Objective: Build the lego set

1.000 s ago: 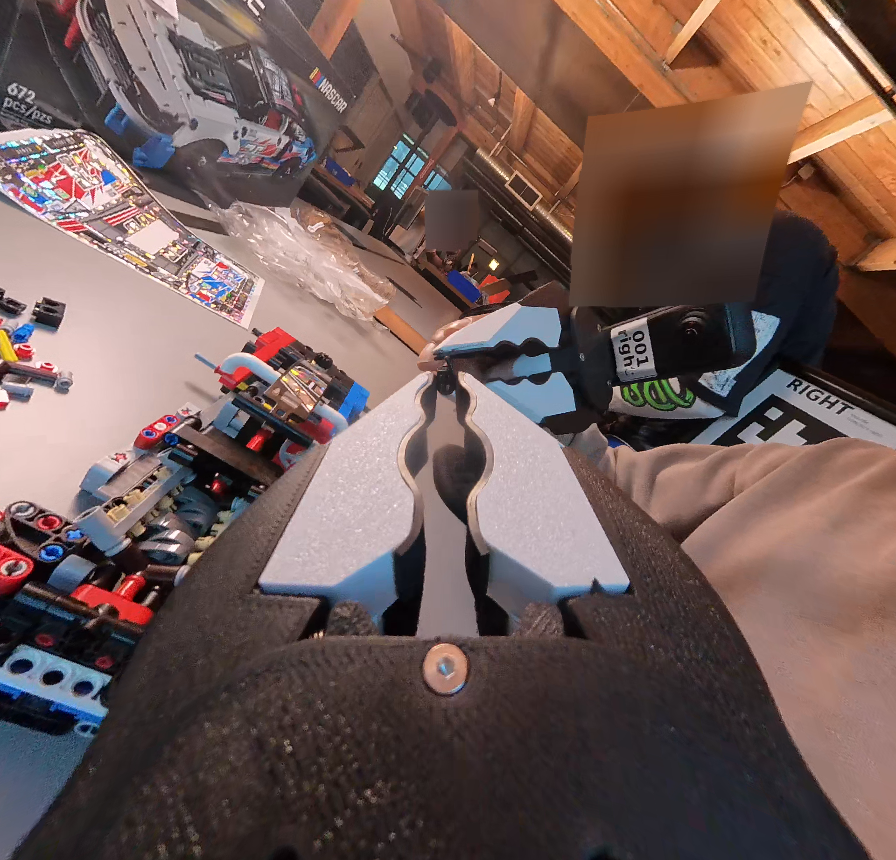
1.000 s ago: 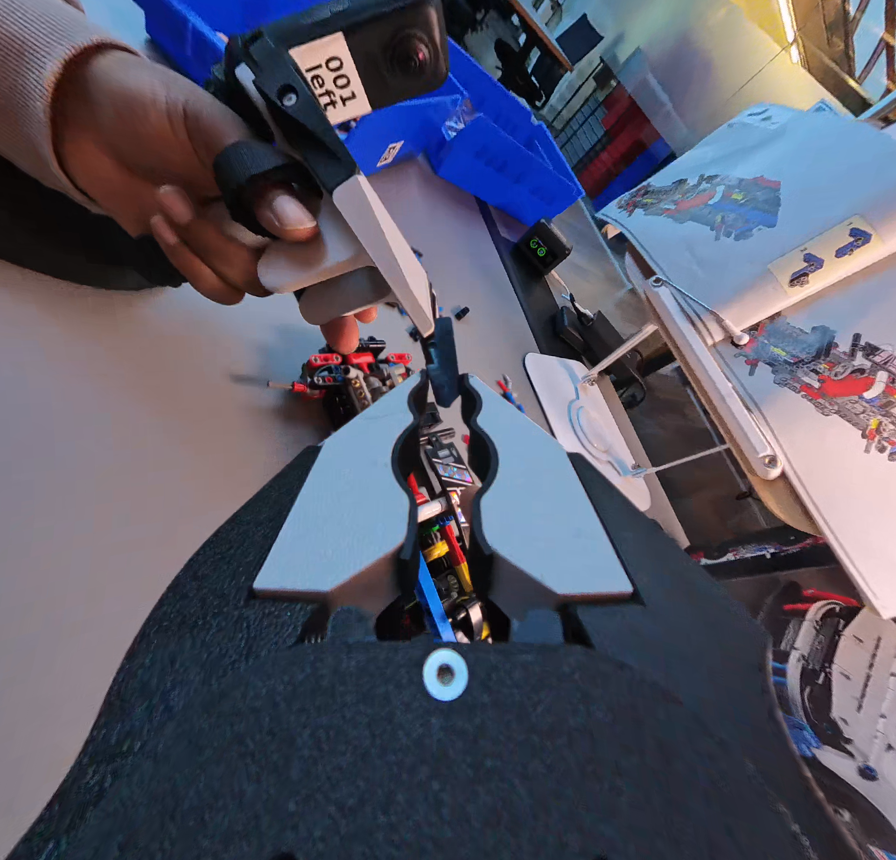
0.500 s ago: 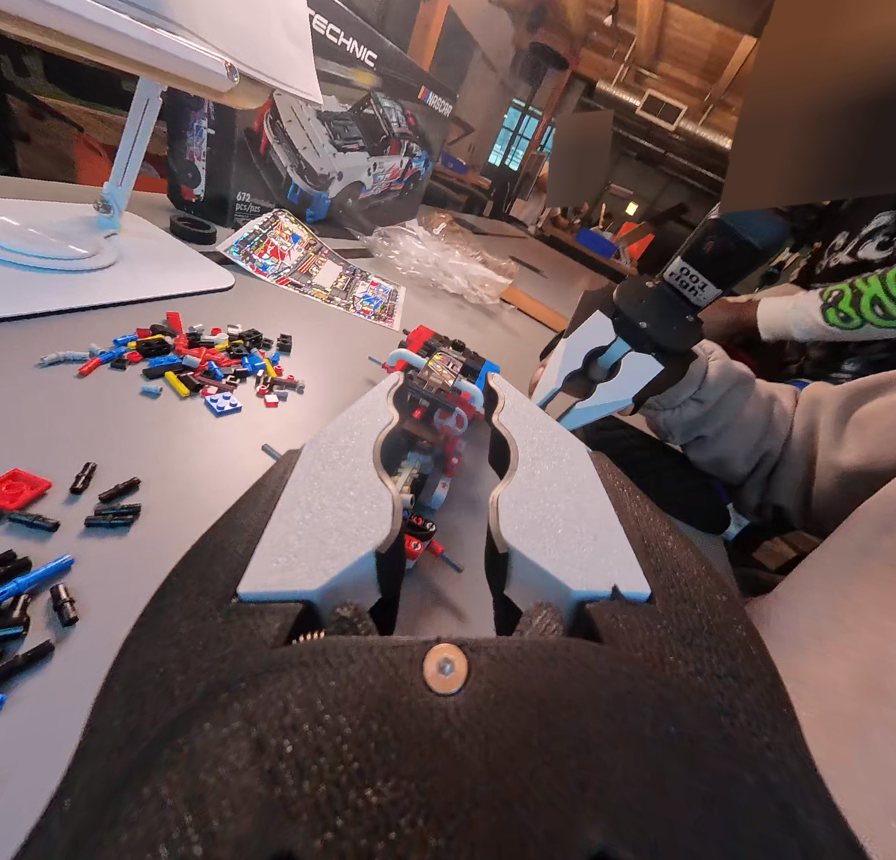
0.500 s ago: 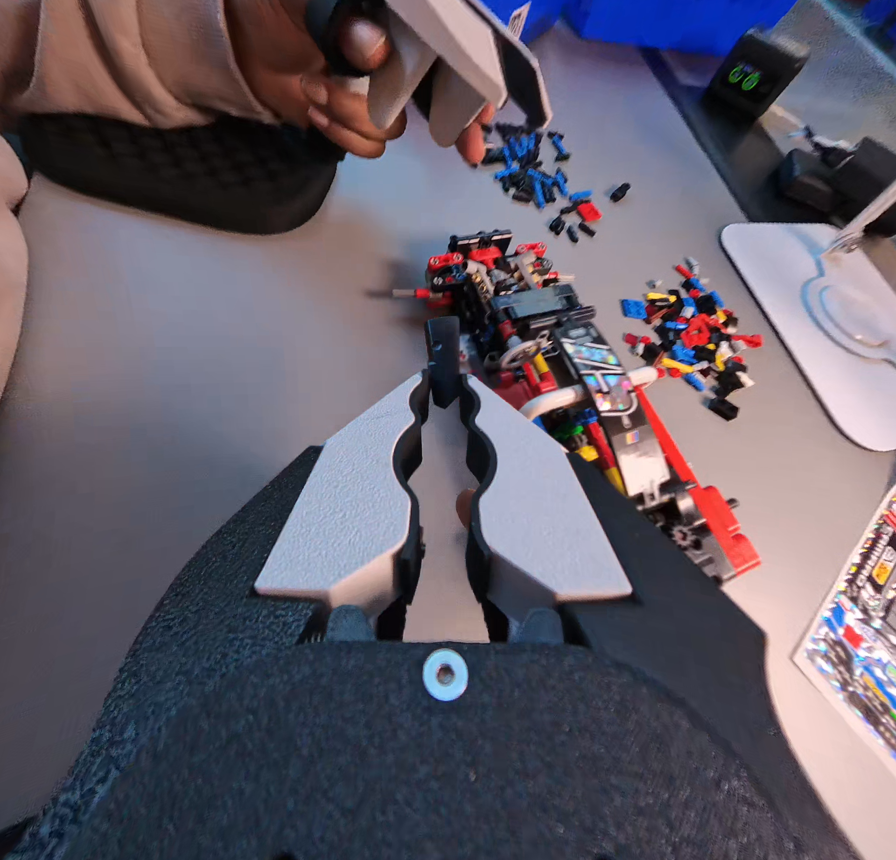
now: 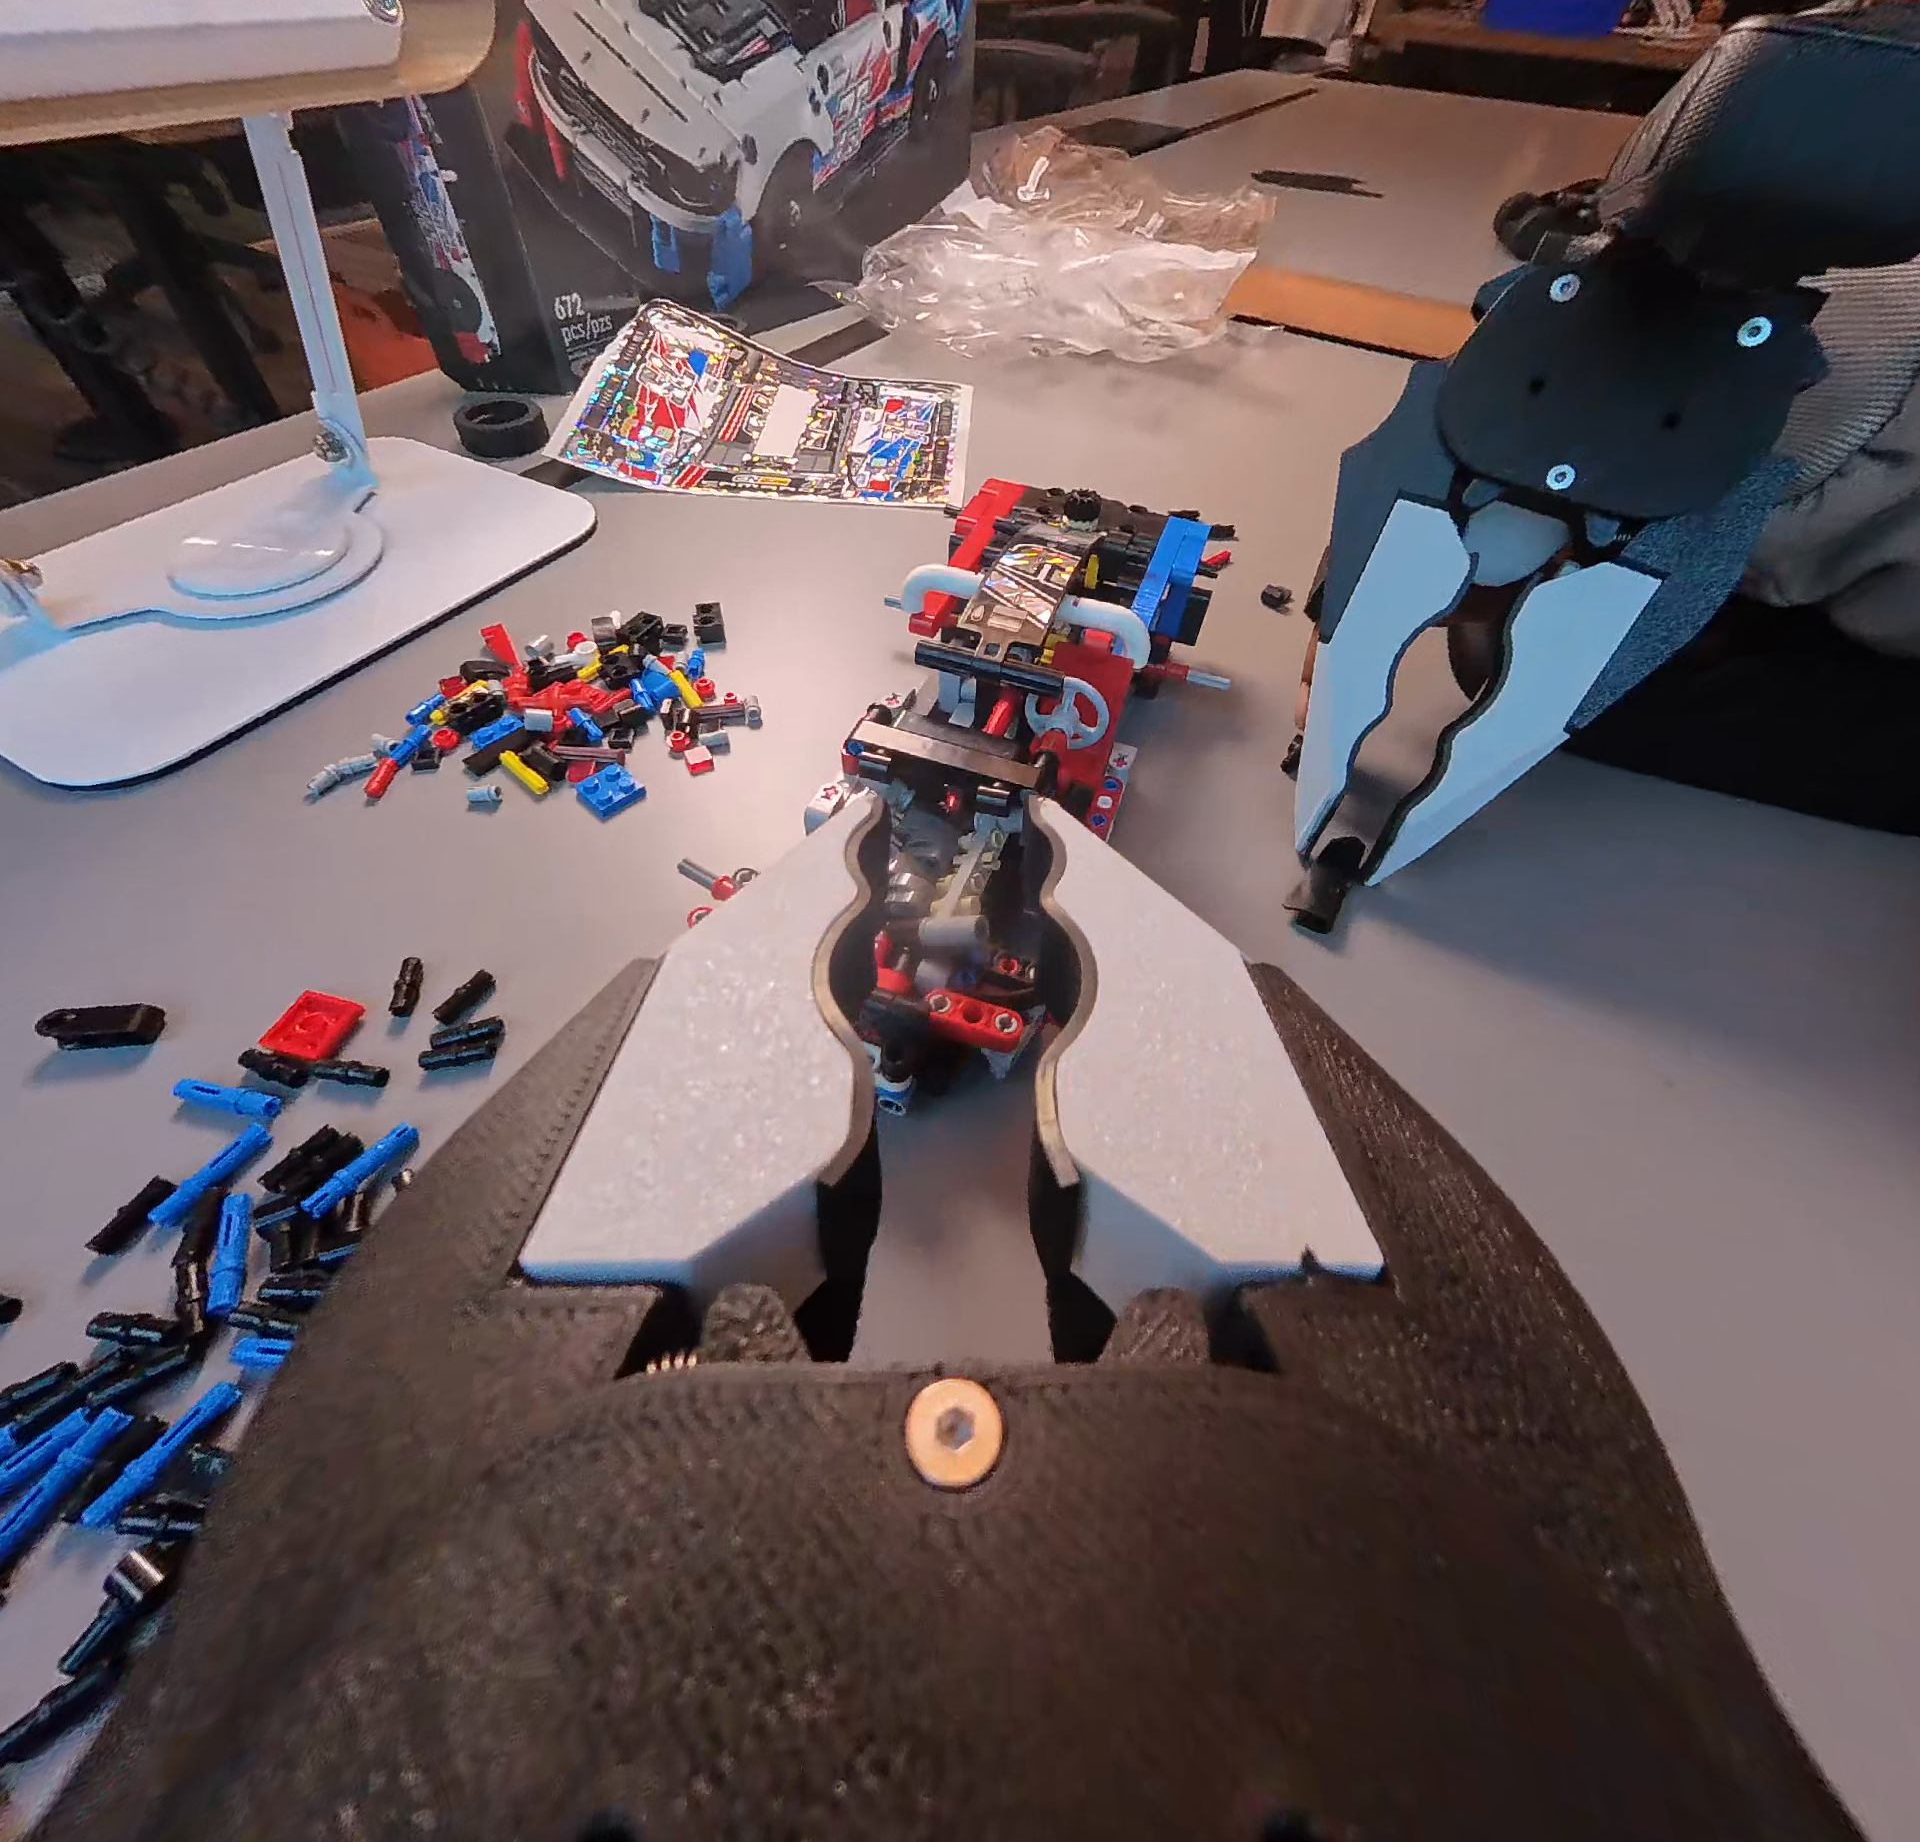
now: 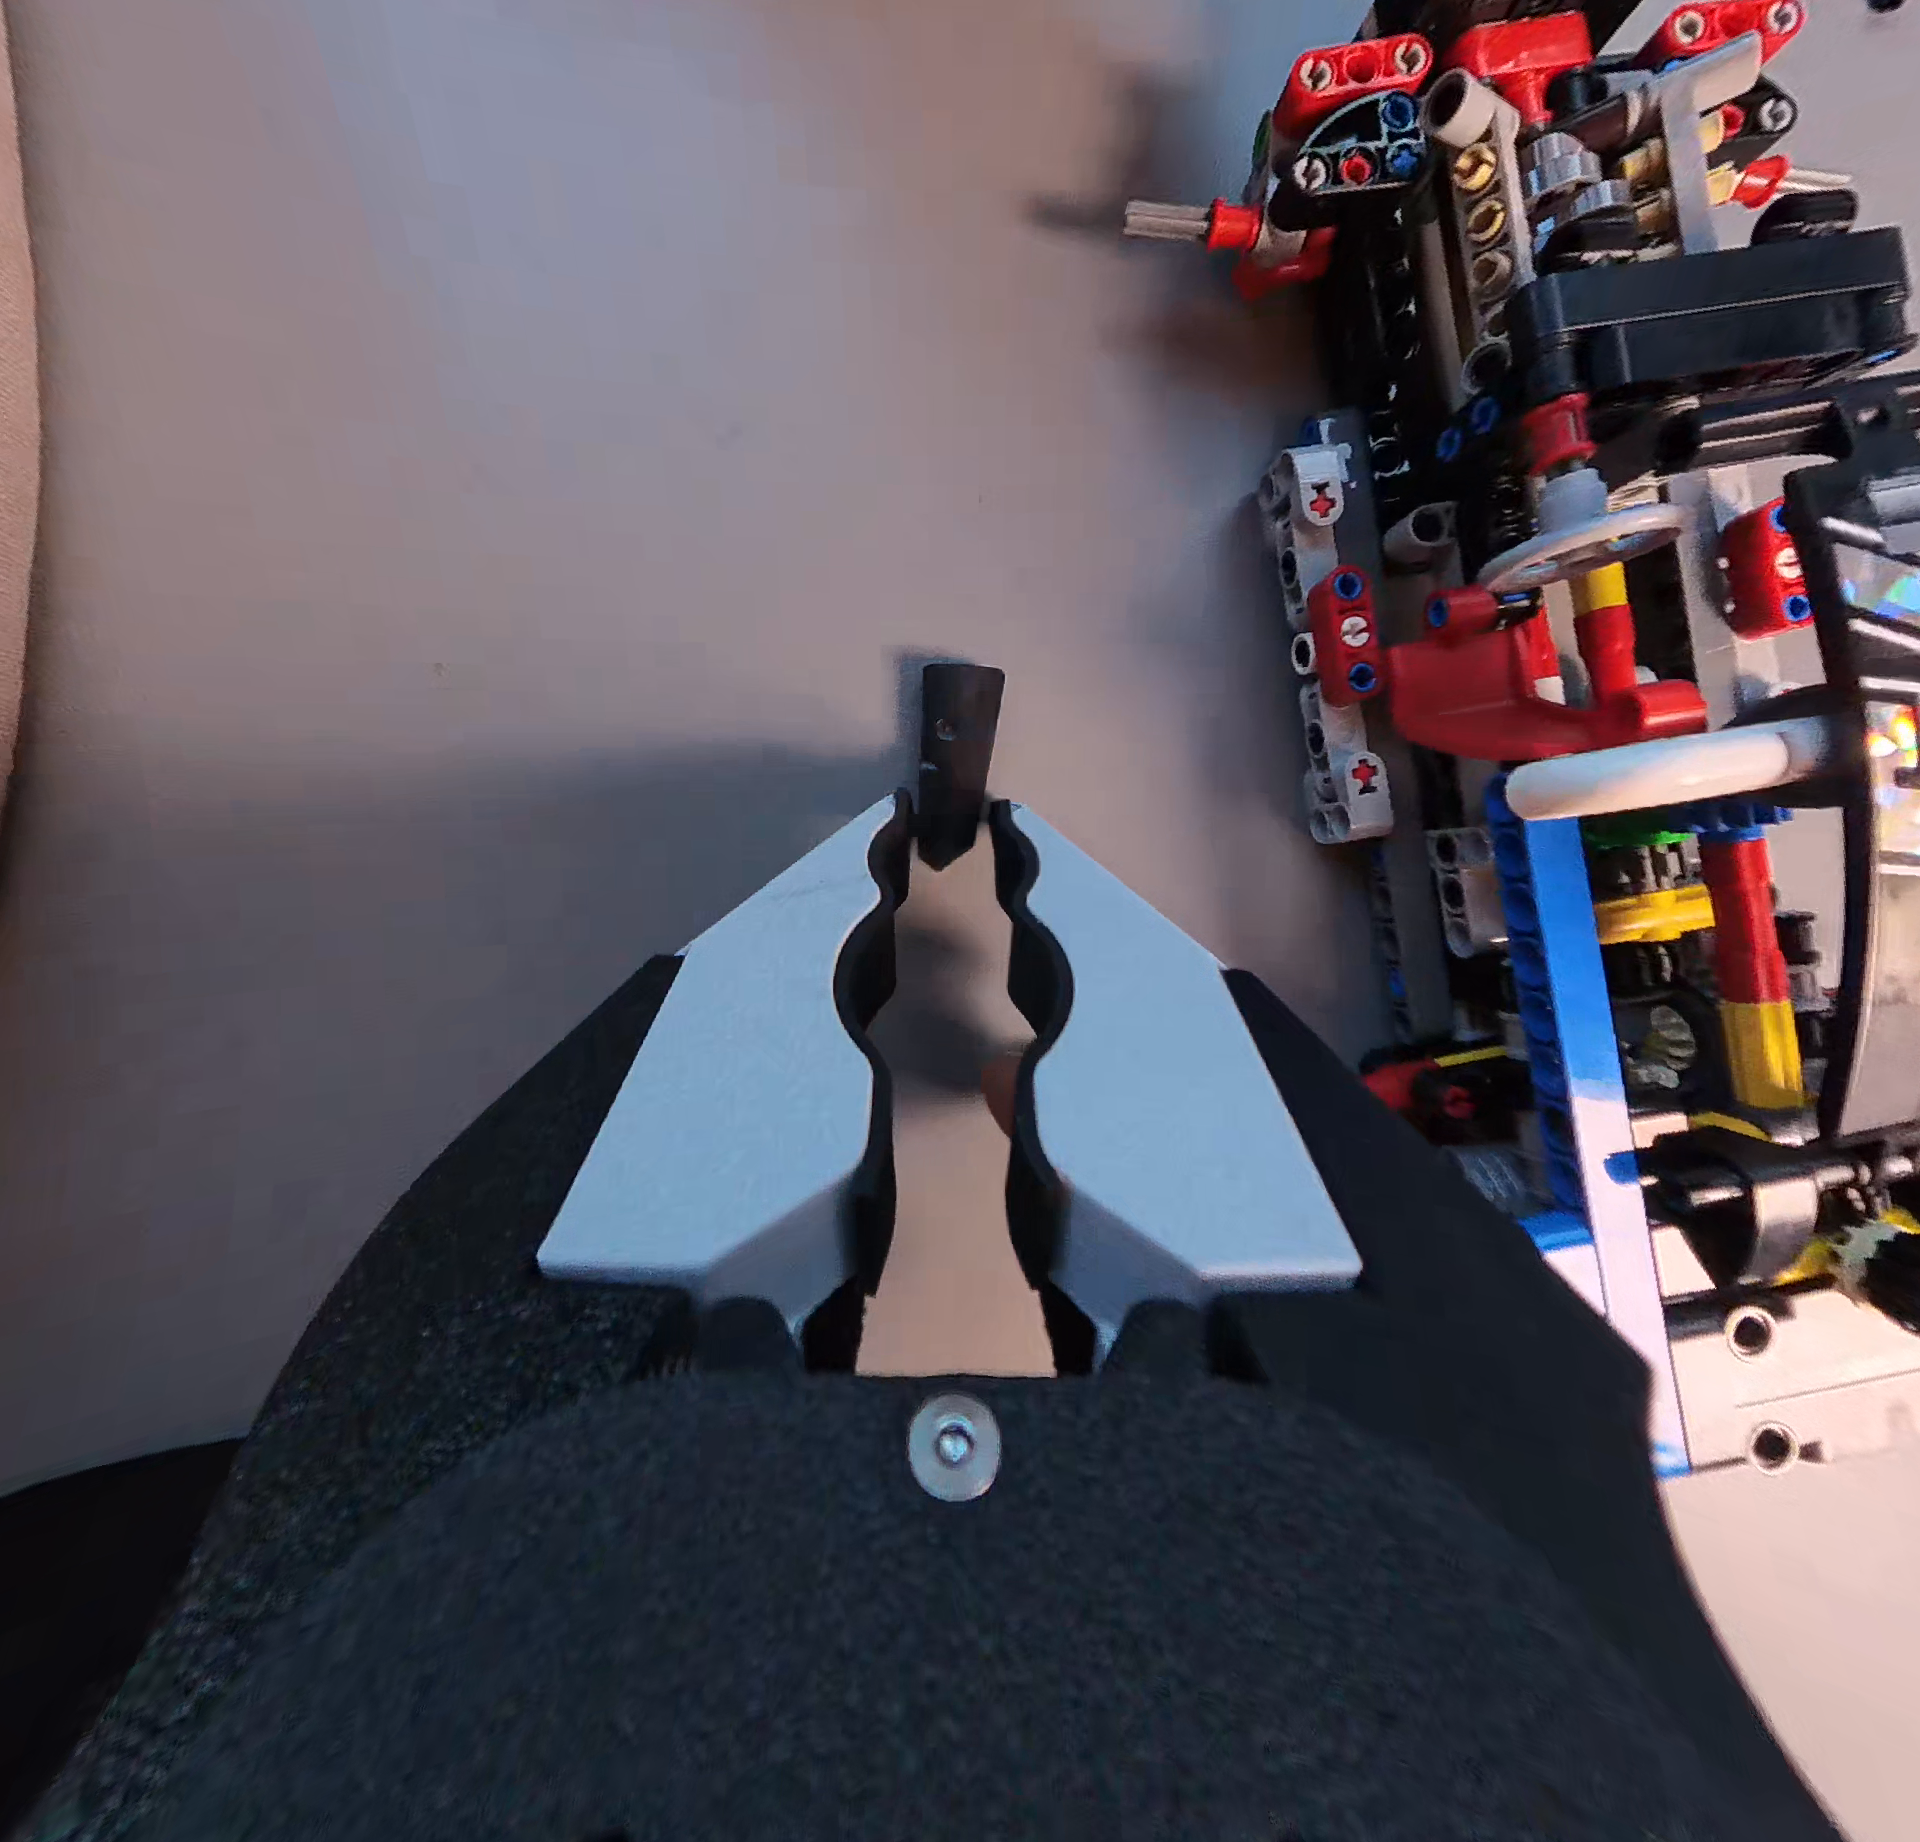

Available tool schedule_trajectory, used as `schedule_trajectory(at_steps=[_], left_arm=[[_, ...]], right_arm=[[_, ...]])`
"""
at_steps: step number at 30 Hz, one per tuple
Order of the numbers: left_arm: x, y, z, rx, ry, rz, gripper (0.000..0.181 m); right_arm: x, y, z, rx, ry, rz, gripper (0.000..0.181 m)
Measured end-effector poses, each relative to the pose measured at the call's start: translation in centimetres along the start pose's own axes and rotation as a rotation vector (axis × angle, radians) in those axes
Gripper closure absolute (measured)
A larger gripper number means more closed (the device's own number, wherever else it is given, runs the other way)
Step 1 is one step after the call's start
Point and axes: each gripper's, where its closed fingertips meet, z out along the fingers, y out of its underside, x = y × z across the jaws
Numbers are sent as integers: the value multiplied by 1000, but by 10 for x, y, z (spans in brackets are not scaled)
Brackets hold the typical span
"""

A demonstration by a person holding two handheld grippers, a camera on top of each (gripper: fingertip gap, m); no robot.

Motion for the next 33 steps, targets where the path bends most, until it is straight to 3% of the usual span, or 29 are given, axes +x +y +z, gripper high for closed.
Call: schedule_trajectory(at_steps=[4,9,10,11,15,18,22,25,28,30,33], left_arm=[[-5,0,-2,10,-19,-18,158],[-16,-3,-8,36,-61,-45,158],[-19,-3,-9,43,-68,-53,158],[-20,-4,-9,50,-71,-64,158],[-23,-6,-10,81,-71,-102,158],[-25,-7,-10,98,-88,-99,158],[-32,-13,-12,142,-149,-69,153],[-37,-17,-17,168,-191,-42,151],[-42,-17,-19,174,-220,-31,151],[-46,-15,-19,166,-228,-37,151],[-50,-12,-19,156,-232,-41,151]], right_arm=[[2,-11,-14,113,27,23,158],[40,-40,-80,544,256,161,157],[55,-38,-97,621,350,201,163],[72,-31,-114,680,453,250,180],[125,11,-156,742,676,454,181],[161,38,-176,717,812,515,177],[211,70,-172,581,851,573,146],[246,115,-138,315,766,659,123],[255,142,-98,88,577,719,98],[260,153,-81,-12,493,745,89],[272,154,-79,-49,455,762,87]])
